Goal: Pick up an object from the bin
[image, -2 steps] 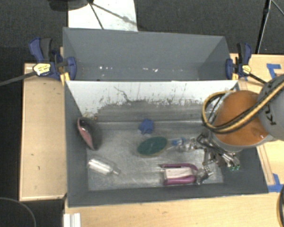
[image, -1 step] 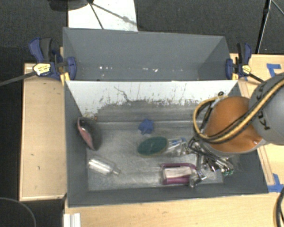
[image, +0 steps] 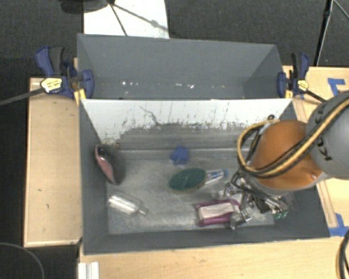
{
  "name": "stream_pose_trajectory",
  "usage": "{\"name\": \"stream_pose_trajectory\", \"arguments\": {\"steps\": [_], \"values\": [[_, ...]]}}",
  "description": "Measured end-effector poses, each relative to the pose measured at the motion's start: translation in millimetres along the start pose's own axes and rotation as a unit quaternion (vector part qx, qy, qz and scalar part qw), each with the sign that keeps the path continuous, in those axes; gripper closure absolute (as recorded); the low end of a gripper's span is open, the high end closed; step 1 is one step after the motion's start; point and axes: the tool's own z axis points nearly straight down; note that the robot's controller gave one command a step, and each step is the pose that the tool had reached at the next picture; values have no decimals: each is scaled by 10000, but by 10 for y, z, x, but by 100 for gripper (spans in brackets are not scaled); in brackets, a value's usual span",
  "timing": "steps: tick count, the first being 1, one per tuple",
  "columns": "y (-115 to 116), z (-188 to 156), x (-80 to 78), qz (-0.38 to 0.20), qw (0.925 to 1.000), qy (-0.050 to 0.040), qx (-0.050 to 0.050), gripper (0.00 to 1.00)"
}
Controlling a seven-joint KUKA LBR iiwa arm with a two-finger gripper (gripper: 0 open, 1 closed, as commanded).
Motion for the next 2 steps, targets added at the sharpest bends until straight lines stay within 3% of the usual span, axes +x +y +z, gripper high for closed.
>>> {"name": "stream_pose_trajectory", "arguments": {"steps": [1, 2], "values": [[-6, -16, -43, -2, 10000, -82, 21, 0], [6, 0, -3, -29, 10000, -5, -3, 100]]}}
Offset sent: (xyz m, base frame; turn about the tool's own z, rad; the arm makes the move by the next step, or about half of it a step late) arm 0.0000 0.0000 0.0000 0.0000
